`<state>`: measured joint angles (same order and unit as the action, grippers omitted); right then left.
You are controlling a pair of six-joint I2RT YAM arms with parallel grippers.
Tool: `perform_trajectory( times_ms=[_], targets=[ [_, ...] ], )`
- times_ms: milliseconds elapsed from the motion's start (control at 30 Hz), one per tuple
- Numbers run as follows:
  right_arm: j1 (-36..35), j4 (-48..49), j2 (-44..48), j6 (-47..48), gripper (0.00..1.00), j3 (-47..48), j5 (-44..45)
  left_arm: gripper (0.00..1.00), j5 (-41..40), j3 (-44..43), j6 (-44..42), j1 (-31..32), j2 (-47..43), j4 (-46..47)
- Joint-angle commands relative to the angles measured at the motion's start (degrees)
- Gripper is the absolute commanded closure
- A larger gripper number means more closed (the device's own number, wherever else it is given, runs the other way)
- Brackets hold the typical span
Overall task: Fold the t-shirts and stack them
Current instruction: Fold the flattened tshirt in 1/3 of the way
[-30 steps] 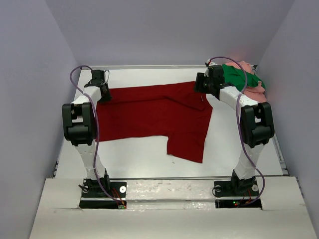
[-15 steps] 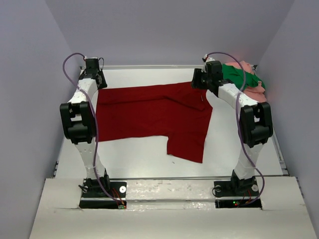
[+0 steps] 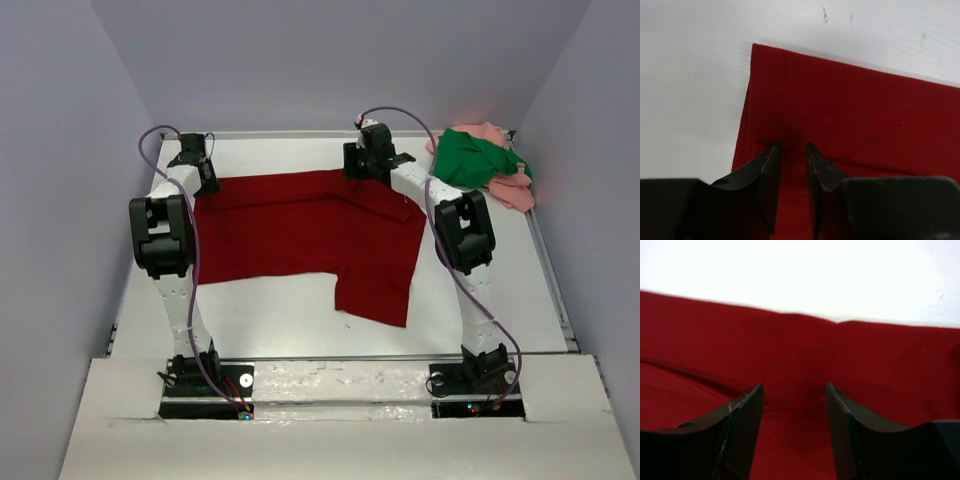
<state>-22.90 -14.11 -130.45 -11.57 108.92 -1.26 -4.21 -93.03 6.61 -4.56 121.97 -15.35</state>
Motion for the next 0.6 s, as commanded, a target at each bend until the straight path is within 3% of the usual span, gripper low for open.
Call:
perform_trajectory(
  times_ms=[0, 200, 400, 567],
  targets=[
    [-0.31, -4.08, -1.91, 2.08, 0.43, 4.80, 4.42, 0.65, 0.78, 2.24, -0.90, 0.07, -2.97, 1.64],
    [-0.31, -6.02, -1.56, 3.40, 0.43, 2.18, 5.91, 0.71, 0.34, 5.31, -0.90, -0.01, -4.46, 1.47],
    [-0.84, -5.93, 4.67, 2.96, 0.53, -4.67, 3.65, 0.71, 0.43, 9.27, -0.28, -0.01, -8.24, 3.05],
    [-1.89, -6.19, 4.95, 3.31, 0.53, -5.92, 2.49, 0.70, 0.34, 9.98, -0.37, -0.01, -9.73, 3.14]
  ],
)
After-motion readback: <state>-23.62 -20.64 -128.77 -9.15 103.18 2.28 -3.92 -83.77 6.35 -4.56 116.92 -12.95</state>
